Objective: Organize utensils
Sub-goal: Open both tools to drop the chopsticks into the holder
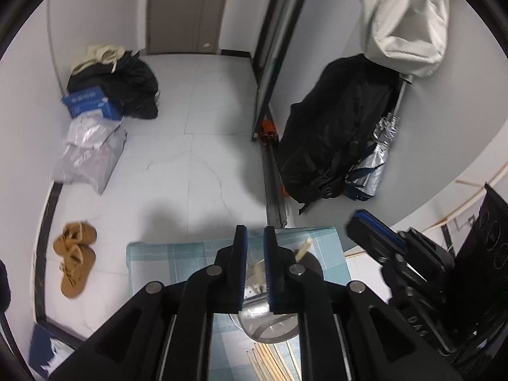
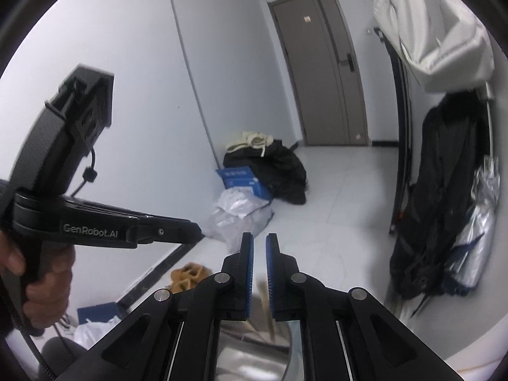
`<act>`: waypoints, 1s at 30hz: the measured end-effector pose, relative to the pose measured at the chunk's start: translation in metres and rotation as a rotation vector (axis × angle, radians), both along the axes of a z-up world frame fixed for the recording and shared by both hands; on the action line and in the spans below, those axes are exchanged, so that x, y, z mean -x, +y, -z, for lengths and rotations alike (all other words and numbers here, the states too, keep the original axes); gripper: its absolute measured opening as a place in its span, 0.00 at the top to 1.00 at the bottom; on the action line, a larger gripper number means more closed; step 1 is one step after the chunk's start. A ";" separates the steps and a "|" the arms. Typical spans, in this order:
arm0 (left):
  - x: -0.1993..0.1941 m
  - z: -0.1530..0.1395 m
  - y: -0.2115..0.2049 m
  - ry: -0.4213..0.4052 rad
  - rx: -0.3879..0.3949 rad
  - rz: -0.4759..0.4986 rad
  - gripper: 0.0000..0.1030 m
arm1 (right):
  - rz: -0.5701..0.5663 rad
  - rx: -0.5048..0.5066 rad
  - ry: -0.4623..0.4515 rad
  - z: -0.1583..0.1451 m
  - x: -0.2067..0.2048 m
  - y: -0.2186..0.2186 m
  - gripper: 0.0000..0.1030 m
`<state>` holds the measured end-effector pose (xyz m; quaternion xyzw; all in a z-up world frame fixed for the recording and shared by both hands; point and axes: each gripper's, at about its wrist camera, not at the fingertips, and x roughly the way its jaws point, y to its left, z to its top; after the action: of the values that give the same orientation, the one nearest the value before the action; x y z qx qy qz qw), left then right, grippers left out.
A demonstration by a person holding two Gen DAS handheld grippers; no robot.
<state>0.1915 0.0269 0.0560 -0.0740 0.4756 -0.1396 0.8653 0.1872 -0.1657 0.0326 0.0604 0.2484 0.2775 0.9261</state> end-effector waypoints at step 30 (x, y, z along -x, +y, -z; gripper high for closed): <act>0.147 -0.001 0.015 -0.351 -0.059 -0.281 0.14 | 0.206 -0.076 -0.064 0.001 0.162 -0.033 0.33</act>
<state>0.0444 0.0424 0.0575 -0.0889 0.3066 -0.0146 0.9476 0.0249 -0.1983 0.0314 0.1118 0.2006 0.1921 0.9541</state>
